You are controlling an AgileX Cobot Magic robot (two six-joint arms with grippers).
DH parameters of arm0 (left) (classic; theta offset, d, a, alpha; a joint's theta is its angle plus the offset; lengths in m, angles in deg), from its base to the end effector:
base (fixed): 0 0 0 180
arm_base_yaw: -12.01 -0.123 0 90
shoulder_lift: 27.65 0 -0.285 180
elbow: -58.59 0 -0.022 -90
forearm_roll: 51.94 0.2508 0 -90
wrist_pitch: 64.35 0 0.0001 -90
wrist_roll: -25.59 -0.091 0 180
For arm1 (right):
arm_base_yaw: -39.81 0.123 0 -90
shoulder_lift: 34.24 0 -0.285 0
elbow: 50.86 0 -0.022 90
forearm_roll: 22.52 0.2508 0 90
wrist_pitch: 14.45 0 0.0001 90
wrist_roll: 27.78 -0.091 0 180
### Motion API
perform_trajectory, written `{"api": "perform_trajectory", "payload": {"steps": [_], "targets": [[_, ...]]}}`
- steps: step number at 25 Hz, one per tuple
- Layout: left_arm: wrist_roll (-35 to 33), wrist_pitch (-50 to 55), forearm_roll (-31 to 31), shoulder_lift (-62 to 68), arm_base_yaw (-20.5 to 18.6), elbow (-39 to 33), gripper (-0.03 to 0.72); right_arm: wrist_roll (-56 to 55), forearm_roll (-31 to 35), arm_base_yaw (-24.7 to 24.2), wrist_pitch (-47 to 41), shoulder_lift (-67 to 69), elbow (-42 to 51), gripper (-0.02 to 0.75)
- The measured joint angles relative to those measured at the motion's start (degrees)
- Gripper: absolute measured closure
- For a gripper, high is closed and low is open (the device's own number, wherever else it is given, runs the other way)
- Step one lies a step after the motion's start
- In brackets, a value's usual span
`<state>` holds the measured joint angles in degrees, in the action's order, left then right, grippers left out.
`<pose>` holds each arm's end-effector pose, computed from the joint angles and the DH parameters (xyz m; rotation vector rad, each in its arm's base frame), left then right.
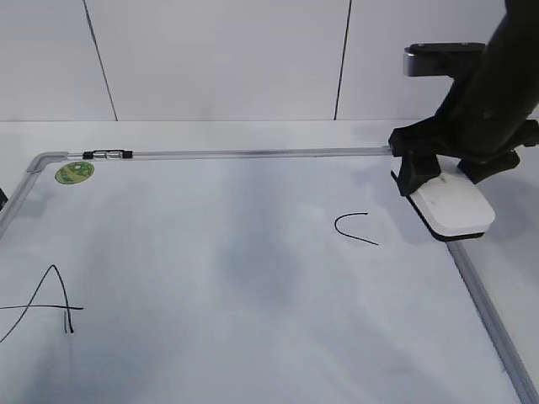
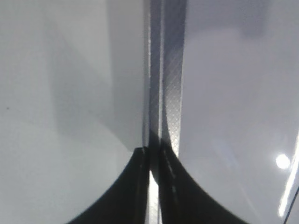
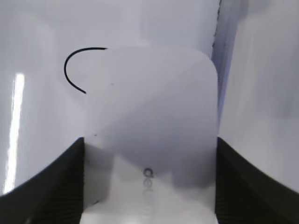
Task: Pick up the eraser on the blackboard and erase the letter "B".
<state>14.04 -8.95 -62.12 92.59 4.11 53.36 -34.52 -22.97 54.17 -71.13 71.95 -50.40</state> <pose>0.3582 0.0363 0.1516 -0.0601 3.1231 -0.2283 0.3412 0.0867 0.2587 -0.1944 2.8469 0.0665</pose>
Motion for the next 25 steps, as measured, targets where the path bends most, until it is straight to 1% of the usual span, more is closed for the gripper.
{"api": "perform_trajectory", "payload": {"steps": [9, 19, 25], "targets": [[0.00, 0.00, 0.00, 0.00, 0.00, 0.00, 0.657, -0.08, 0.45, 0.00, 2.17, 5.02, 0.00, 0.224], [0.00, 0.21, 0.00, 0.00, 0.00, 0.00, 0.657, -6.23, -5.69, 0.00, 3.63, 9.82, 0.00, 0.224], [0.00, 0.31, 0.00, 0.00, 0.00, 0.00, 0.657, -7.75, -6.60, 0.00, 5.27, 11.68, 0.00, 0.224]]}}
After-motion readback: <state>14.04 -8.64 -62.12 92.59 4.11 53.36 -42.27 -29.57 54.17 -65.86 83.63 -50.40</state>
